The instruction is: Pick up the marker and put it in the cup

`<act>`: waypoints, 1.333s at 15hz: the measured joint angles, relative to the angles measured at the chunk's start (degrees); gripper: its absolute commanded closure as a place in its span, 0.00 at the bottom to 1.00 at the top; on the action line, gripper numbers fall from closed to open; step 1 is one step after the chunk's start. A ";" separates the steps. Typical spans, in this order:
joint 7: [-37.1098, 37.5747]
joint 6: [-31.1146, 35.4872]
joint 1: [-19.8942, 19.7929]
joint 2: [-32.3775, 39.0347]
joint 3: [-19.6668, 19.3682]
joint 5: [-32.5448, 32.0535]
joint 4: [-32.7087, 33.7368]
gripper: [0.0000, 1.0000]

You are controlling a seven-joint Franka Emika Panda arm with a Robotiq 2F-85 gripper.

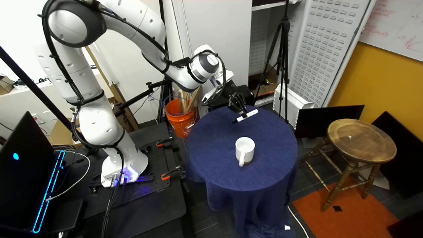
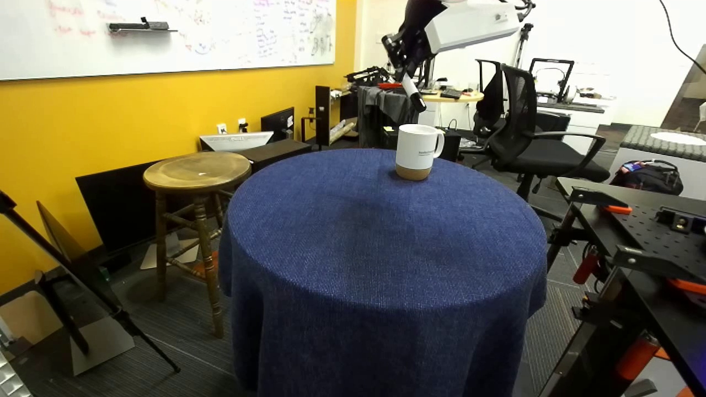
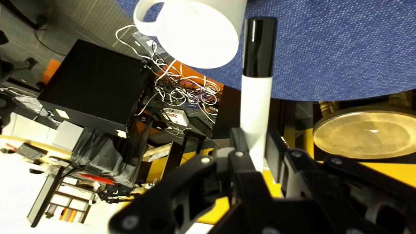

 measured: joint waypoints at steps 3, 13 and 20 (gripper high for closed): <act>1.89 -2.67 -4.42 -2.17 3.97 -0.38 -2.25 0.95; 11.80 -4.22 -12.19 -1.91 6.21 -7.22 -3.92 0.95; 20.02 -5.22 -13.10 2.73 6.47 -14.04 -2.04 0.95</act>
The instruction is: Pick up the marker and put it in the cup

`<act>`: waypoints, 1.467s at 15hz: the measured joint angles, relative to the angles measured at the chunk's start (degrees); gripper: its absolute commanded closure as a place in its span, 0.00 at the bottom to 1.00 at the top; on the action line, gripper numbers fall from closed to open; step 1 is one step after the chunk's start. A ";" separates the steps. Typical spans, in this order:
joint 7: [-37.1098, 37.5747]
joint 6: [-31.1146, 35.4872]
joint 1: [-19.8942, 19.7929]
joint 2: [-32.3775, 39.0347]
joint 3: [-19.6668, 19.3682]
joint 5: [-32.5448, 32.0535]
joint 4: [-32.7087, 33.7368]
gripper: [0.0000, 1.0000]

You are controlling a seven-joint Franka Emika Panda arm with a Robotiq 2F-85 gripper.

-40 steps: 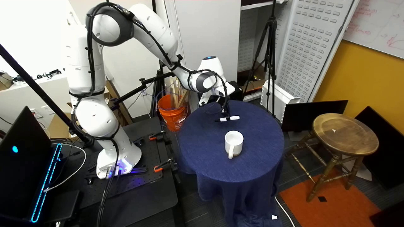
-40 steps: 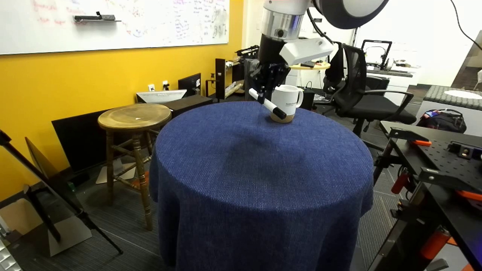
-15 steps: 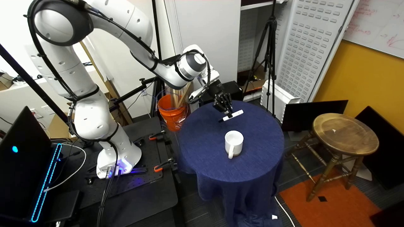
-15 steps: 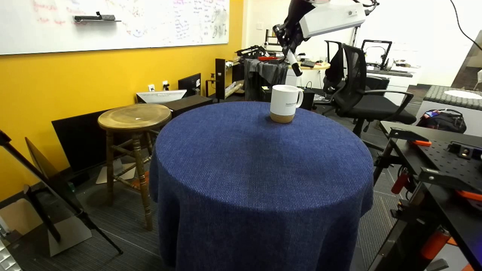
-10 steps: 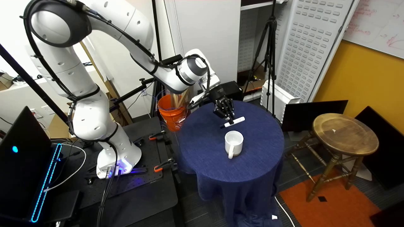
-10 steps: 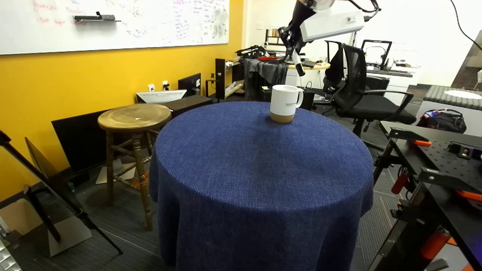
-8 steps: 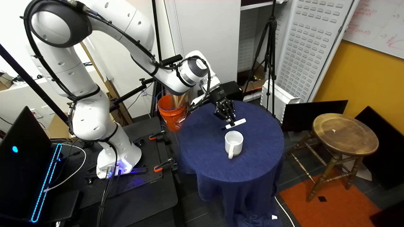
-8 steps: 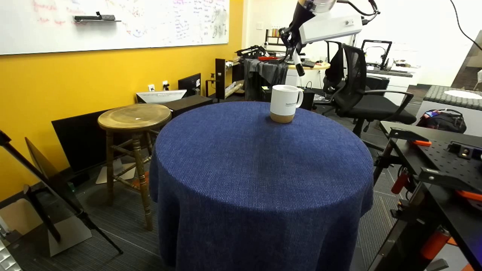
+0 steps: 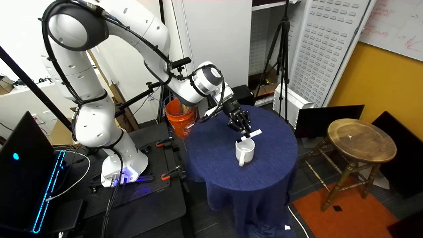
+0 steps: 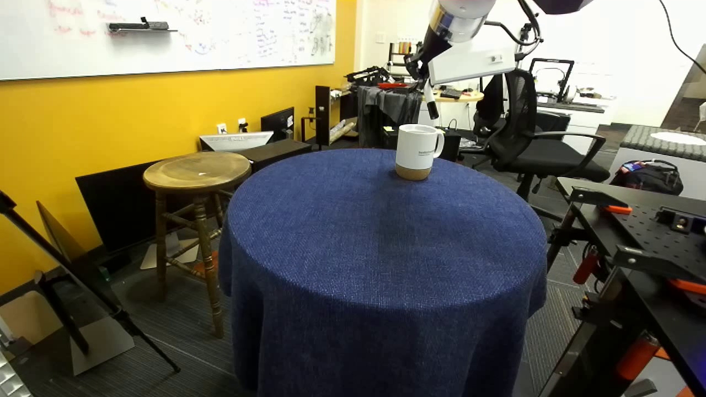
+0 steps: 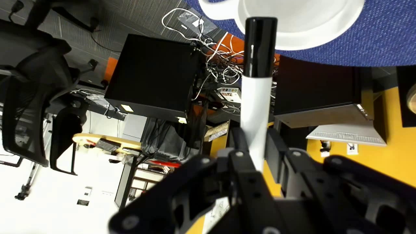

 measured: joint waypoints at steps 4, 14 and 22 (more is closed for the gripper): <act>3.53 -0.37 -0.03 2.81 0.19 -3.16 1.57 0.95; 8.18 -0.45 -0.16 8.55 2.51 -8.20 4.77 0.47; 8.19 -0.45 -0.18 9.93 3.89 -8.18 4.82 0.00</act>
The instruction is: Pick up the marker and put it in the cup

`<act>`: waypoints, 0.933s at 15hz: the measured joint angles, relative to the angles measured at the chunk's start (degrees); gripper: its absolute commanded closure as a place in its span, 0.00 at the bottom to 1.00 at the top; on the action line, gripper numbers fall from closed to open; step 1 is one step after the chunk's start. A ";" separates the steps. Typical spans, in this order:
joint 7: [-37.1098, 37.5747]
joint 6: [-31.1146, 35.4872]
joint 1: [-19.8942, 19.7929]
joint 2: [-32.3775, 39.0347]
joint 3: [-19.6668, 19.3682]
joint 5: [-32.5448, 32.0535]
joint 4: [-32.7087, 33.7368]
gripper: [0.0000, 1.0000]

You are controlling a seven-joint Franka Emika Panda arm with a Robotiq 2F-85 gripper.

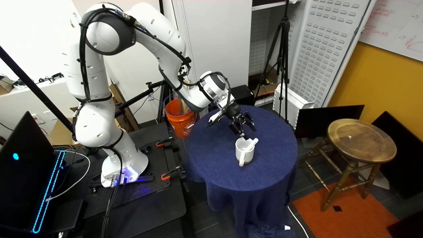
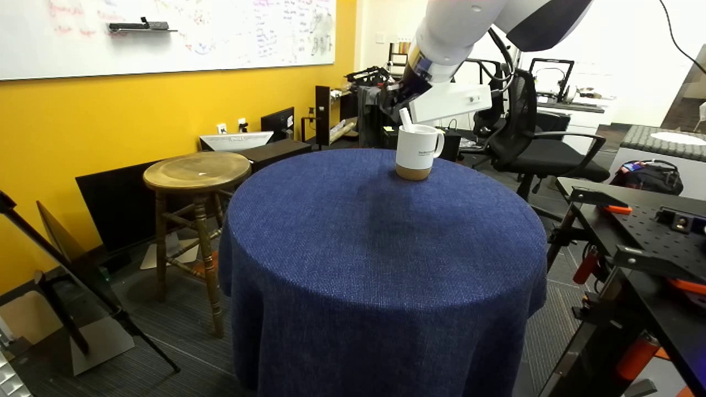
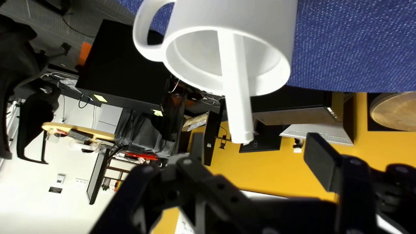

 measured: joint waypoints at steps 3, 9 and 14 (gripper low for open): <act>0.04 0.00 -0.08 -0.02 0.00 0.05 0.00 0.00; 1.18 0.00 -0.18 -0.66 0.15 0.11 0.08 0.00; 4.00 0.06 -0.18 -3.21 0.90 0.11 0.09 0.00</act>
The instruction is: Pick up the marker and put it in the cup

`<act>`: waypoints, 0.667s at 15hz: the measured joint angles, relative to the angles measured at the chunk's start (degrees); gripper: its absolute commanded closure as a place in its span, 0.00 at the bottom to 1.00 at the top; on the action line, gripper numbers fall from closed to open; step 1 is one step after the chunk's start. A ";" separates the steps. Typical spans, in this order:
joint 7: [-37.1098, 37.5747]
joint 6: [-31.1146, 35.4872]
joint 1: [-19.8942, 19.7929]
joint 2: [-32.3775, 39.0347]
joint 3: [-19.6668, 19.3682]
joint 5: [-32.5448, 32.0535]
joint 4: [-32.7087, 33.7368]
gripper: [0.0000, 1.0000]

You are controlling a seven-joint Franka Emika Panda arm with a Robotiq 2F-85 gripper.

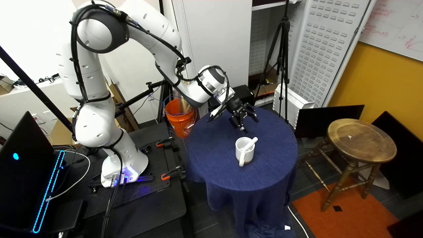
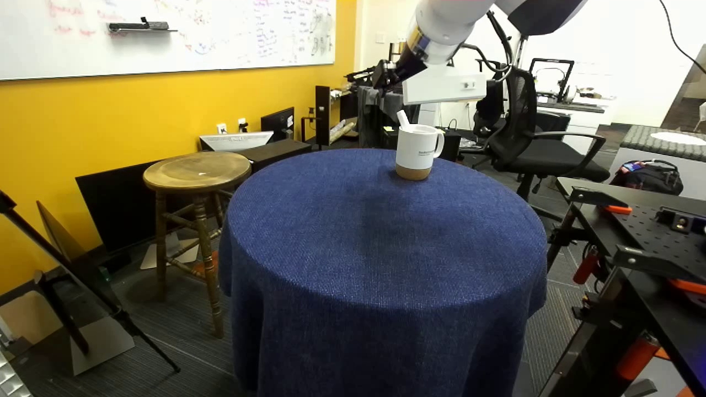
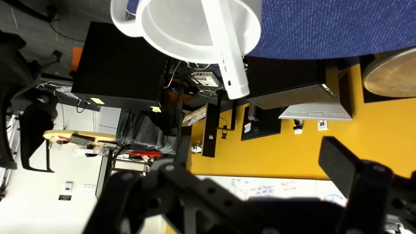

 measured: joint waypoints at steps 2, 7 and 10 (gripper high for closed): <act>0.64 0.07 0.00 -1.23 0.17 0.00 -0.01 0.00; 1.70 0.09 0.00 -3.66 0.63 0.00 -0.01 0.00; 1.72 0.09 0.00 -4.24 0.73 0.00 -0.03 0.00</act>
